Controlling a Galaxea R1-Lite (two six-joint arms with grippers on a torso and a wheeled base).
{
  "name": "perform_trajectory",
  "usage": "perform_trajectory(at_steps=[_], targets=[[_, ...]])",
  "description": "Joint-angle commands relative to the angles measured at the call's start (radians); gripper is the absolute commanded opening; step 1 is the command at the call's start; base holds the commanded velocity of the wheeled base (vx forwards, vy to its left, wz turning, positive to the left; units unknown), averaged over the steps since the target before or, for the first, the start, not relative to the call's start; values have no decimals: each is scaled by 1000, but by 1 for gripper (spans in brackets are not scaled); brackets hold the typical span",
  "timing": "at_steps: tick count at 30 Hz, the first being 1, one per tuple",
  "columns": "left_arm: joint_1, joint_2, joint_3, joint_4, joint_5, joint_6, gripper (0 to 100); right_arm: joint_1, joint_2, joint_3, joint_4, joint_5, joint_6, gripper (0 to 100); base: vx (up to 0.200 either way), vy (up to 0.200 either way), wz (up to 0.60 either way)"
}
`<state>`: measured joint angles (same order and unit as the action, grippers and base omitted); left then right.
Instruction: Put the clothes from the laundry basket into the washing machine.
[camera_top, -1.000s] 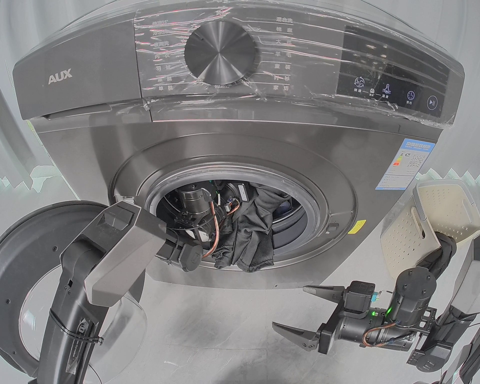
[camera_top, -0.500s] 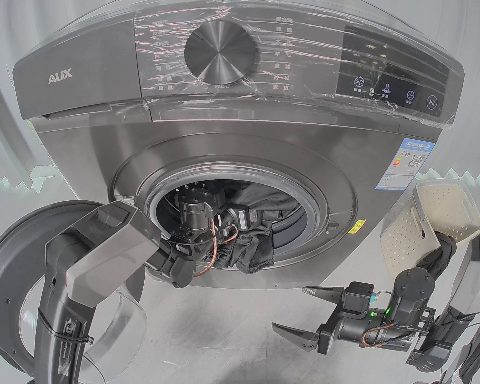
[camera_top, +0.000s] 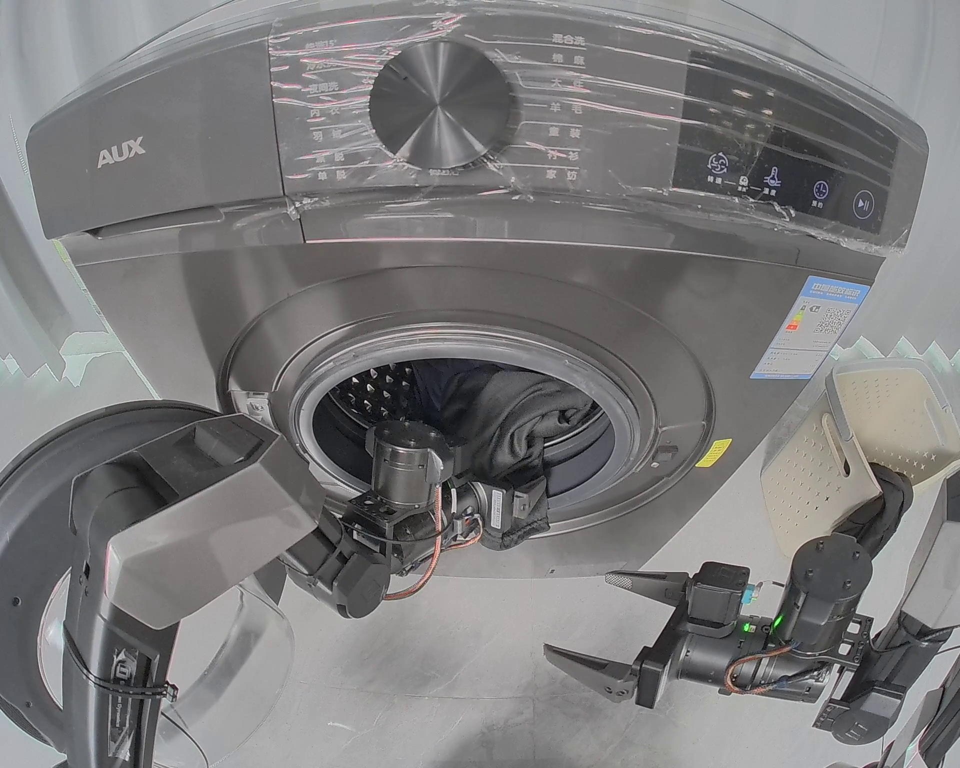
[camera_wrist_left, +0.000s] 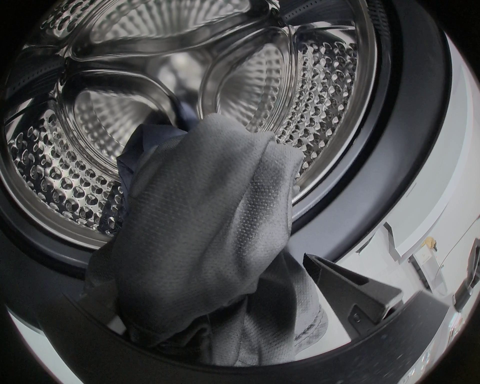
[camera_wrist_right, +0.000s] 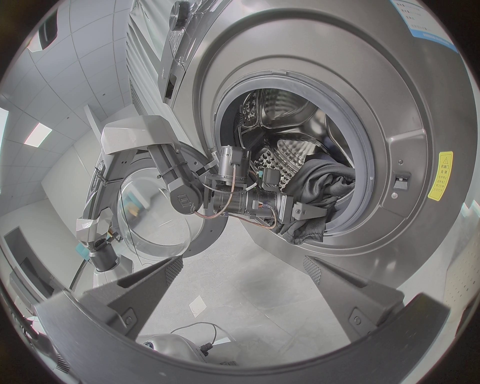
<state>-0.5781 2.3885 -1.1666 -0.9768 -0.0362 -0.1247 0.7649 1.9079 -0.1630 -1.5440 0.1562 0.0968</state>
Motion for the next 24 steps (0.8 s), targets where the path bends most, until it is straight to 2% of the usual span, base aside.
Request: perform_trajectory(at_steps=[1, 2, 7, 10, 12, 13, 14, 15, 20, 24], targets=[[7, 23, 1, 0, 1, 20, 100, 1, -1, -3, -1, 0, 0, 100, 0, 0, 0], [9, 24, -1, -2, 1, 31, 0, 1, -1, -3, -1, 0, 0, 100, 0, 0, 0], [17, 21, -10, -2, -2, 31, 0, 1, -1, -4, -1, 0, 0, 100, 0, 0, 0], [17, 15, -19, 0, -4, 20, 0, 1, 0, -4, -1, 0, 0, 100, 0, 0, 0], [15, 14, -82, -11, -5, -58, 0, 1, 0, -6, -1, 0, 0, 100, 0, 0, 0], [15, 14, -82, -11, -5, -58, 0, 1, 0, -6, -1, 0, 0, 100, 0, 0, 0], [15, 21, -157, -14, 9, -122, 0, 1, -1, -7, -1, 0, 0, 100, 0, 0, 0], [17, 28, -197, -17, 16, -139, 0, 1, -1, -7, -1, 0, 0, 100, 0, 0, 0], [37, 112, -381, -94, 76, -141, 0, 1, -1, -7, -1, 0, 1, 100, 0, 0, 0], [44, 144, -456, -103, 84, -142, 0, -3, -1, -7, -1, 0, 0, 100, 0, 0, 0]])
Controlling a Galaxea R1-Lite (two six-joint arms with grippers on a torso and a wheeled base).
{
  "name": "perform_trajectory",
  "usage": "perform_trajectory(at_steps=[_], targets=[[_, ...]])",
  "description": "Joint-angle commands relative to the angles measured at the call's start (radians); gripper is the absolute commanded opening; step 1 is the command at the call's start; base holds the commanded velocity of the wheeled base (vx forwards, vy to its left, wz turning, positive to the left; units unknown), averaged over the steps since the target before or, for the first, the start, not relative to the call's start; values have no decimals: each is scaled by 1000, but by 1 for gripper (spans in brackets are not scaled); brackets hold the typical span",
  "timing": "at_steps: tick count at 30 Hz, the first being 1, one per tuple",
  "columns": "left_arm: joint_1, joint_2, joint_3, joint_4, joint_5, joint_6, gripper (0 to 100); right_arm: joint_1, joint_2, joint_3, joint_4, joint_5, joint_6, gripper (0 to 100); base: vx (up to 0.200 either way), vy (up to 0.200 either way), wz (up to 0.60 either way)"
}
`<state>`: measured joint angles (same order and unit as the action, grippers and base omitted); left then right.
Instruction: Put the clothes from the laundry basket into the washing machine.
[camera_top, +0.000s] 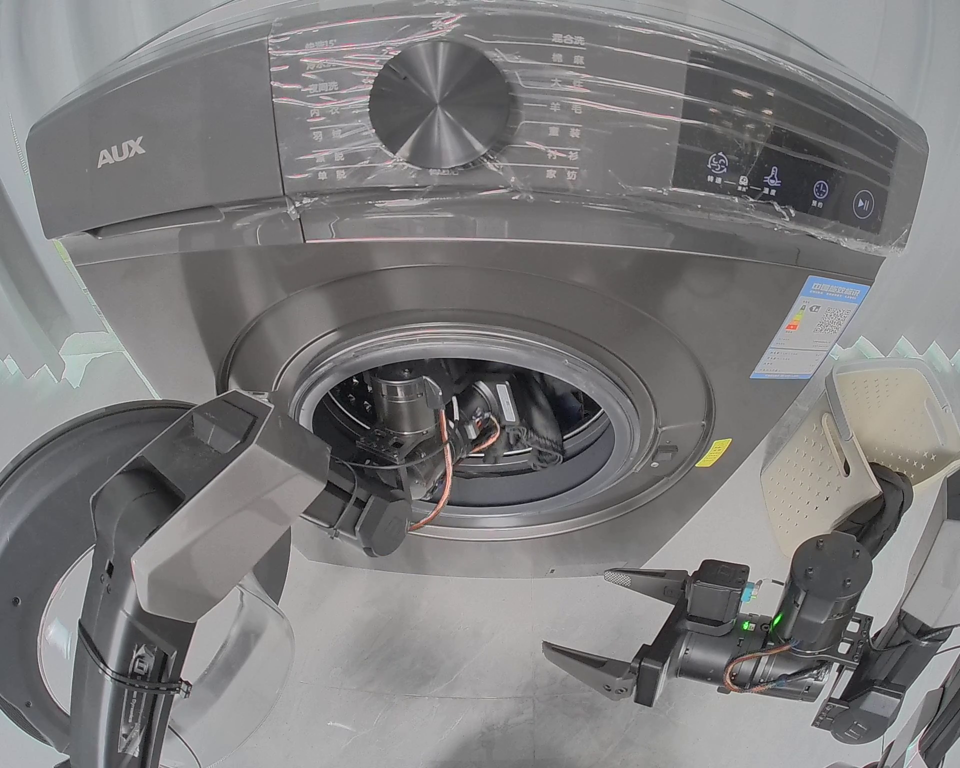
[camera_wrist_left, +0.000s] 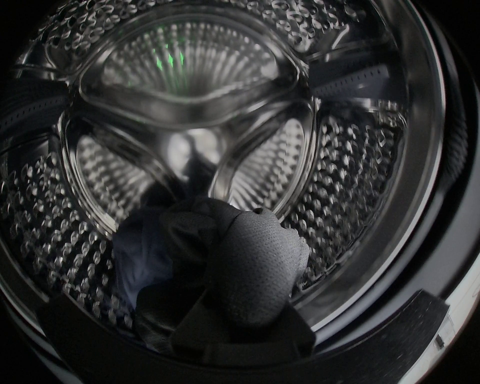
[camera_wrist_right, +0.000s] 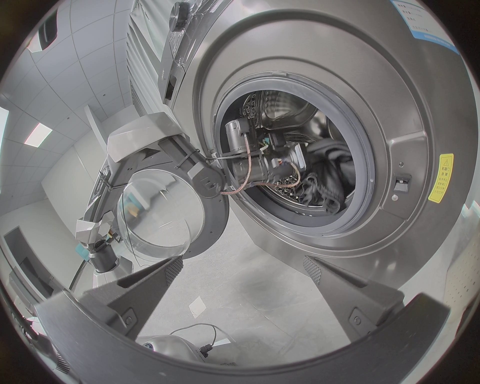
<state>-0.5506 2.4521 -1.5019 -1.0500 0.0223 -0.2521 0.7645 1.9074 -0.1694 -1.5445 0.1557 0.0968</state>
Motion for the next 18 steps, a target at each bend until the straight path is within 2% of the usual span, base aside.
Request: perform_trajectory(at_steps=[1, 4, 5, 9, 15, 18], targets=[[24, 82, -126, -28, 37, -15, 0, -1, -1, -1, 0, 1, 0, 100, 0, 0, 0], [24, 77, -107, -27, 41, -15, 0, -1, 1, -1, 0, 1, 0, 100, 0, 0, 0], [24, 76, -103, -27, 41, -15, 100, -1, 1, -1, 0, 1, 0, 100, 0, 0, 0], [17, 68, -81, -25, 42, -16, 100, -1, 4, -1, 0, 1, 0, 100, 0, 0, 0], [-2, 41, 29, -15, 27, -9, 100, 1, 4, 1, 0, 1, 0, 100, 0, 0, 0], [-8, 47, 62, 7, 13, 4, 100, 1, 5, -1, 0, 1, 0, 100, 0, 0, 0]])
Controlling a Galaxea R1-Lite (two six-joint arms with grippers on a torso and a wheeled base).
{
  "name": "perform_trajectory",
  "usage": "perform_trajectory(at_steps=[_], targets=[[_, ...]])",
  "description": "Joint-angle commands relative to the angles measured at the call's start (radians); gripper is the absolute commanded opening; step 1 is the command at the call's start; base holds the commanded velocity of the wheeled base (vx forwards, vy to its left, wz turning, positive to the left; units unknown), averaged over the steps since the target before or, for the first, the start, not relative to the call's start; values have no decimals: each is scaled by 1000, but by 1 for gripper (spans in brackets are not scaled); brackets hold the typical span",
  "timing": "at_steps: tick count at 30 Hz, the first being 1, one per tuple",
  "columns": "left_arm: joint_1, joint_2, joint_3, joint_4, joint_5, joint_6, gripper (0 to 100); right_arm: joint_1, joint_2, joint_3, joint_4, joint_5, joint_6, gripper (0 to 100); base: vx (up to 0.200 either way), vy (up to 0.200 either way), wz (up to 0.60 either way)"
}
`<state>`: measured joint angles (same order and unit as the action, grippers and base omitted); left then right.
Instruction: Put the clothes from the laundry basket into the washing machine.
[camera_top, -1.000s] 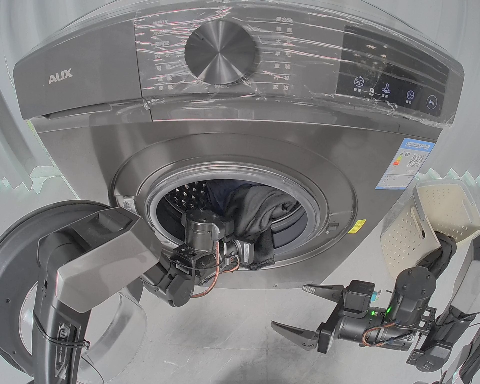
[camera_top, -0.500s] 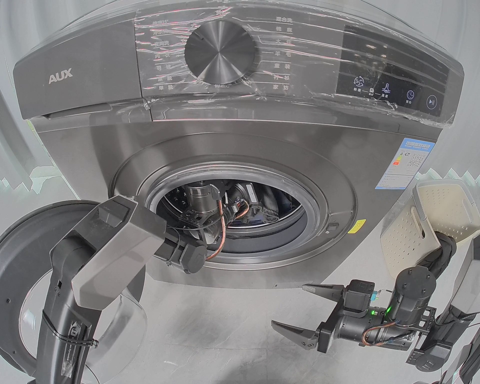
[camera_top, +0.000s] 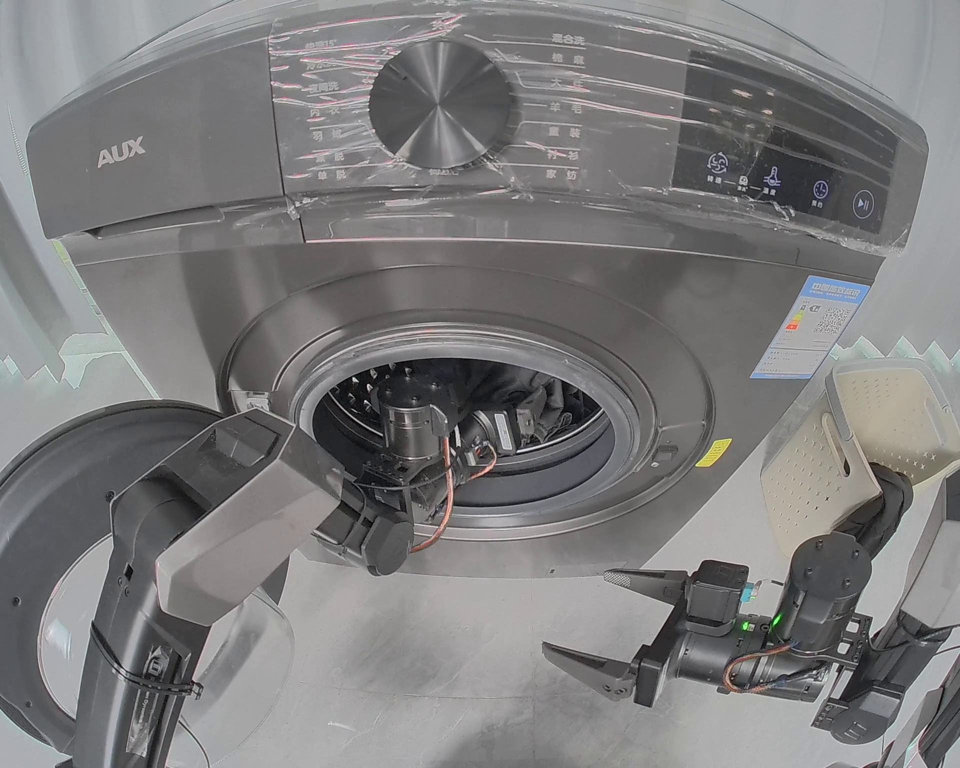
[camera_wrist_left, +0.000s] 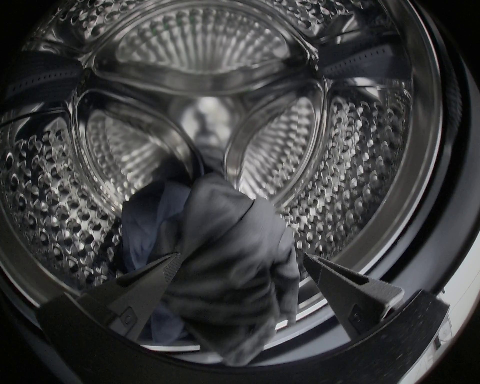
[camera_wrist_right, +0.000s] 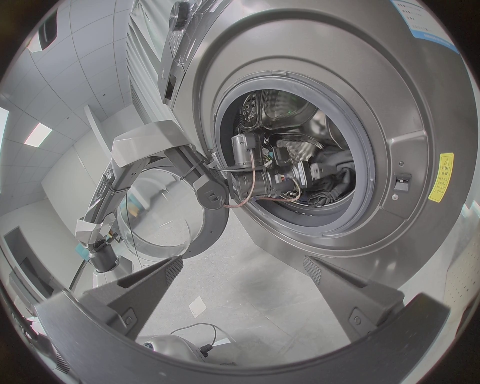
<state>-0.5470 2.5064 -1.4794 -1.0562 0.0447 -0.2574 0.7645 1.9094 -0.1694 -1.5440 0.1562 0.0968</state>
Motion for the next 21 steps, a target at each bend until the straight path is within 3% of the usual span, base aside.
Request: perform_trajectory(at_steps=[1, 5, 13, 14, 21], targets=[[-10, 0, 34, 13, -11, 17, 100, 1, 4, 1, -1, 0, 0, 100, 0, 0, 0], [-2, 40, -1, 15, -11, 33, 100, 1, 5, 1, -1, 0, 1, 100, 0, 0, 0], [16, 94, -91, 68, -11, 33, 100, 1, 7, 1, -1, 0, 0, 100, 0, 0, 0], [16, 94, -95, 73, -12, 35, 0, 1, 7, 1, -1, 0, 1, 100, 0, 0, 0], [19, 146, -240, 77, 7, 27, 0, 1, 7, -1, -1, 0, 1, 100, 0, 0, 0]])
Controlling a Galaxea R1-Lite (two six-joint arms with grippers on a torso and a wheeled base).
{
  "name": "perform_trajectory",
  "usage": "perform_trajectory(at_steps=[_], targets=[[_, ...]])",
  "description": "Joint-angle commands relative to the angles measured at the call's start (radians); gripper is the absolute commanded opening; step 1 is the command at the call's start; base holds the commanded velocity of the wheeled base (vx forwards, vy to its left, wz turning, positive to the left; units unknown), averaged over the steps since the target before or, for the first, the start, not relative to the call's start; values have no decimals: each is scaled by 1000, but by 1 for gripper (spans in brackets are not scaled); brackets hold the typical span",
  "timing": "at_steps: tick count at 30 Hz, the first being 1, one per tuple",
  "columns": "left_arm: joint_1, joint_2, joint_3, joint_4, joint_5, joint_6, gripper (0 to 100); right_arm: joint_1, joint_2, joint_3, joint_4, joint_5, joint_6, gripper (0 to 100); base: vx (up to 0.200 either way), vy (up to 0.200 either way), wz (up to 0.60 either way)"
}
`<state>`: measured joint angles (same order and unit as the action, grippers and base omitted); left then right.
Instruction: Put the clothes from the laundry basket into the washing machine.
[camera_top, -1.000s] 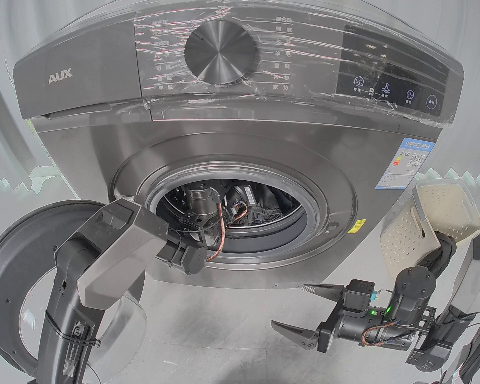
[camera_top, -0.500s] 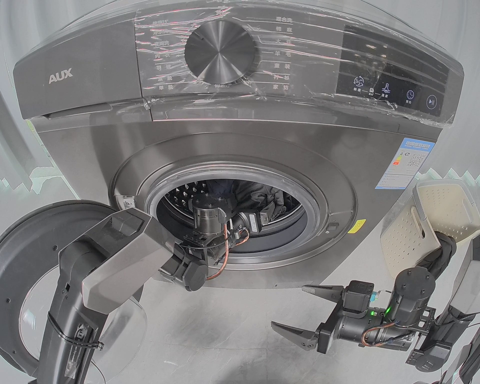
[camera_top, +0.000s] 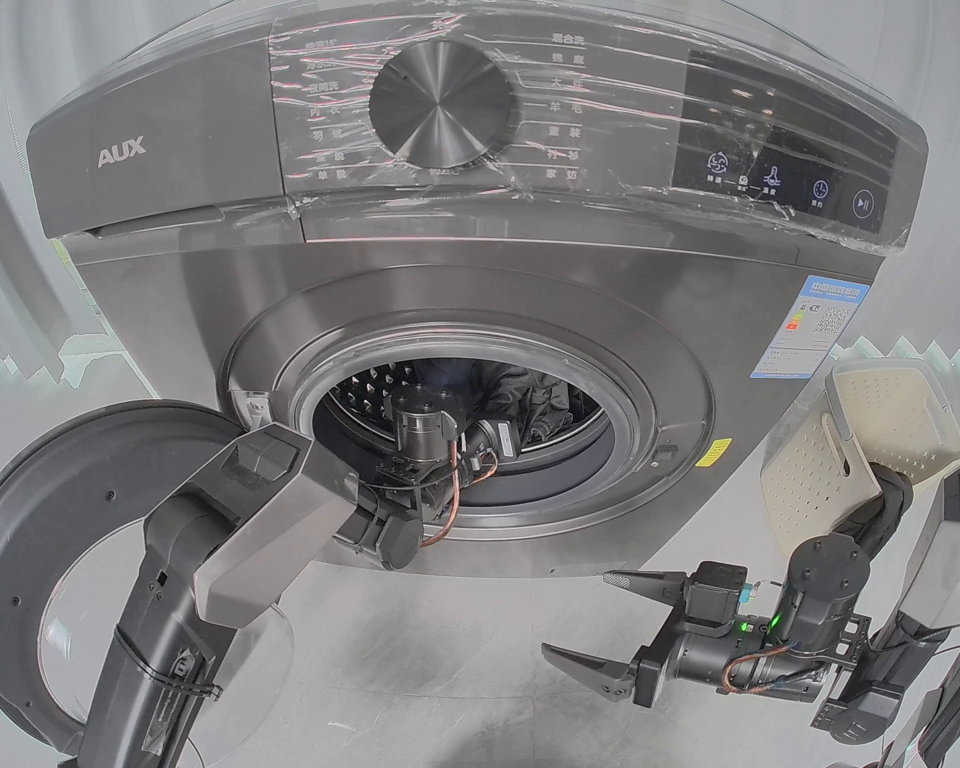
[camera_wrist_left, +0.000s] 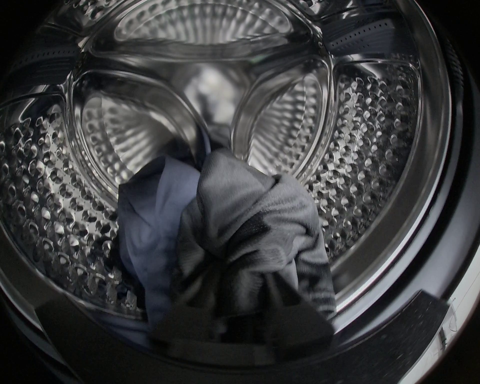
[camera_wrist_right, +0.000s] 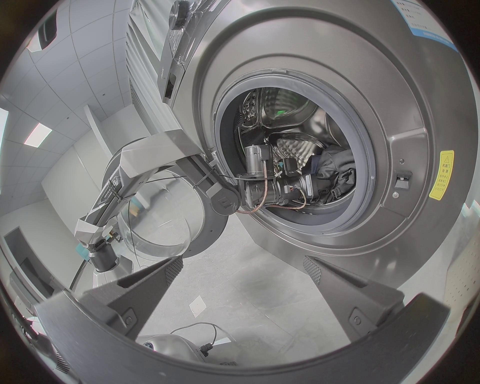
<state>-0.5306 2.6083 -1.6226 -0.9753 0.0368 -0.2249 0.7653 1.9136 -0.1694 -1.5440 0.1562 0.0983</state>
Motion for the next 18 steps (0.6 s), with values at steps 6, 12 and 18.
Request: perform_trajectory(at_steps=[6, 12, 18], targets=[[46, 53, -283, 6, 87, -5, 0, 0, 4, -2, -1, 0, 0, 100, 0, 0, 0], [83, 87, -377, 21, 120, -4, 0, -1, 19, -4, -1, 0, 0, 100, 0, 0, 0], [81, 102, -377, 15, 124, -4, 0, -1, 19, -4, -1, 0, 0, 100, 0, 0, 0]])
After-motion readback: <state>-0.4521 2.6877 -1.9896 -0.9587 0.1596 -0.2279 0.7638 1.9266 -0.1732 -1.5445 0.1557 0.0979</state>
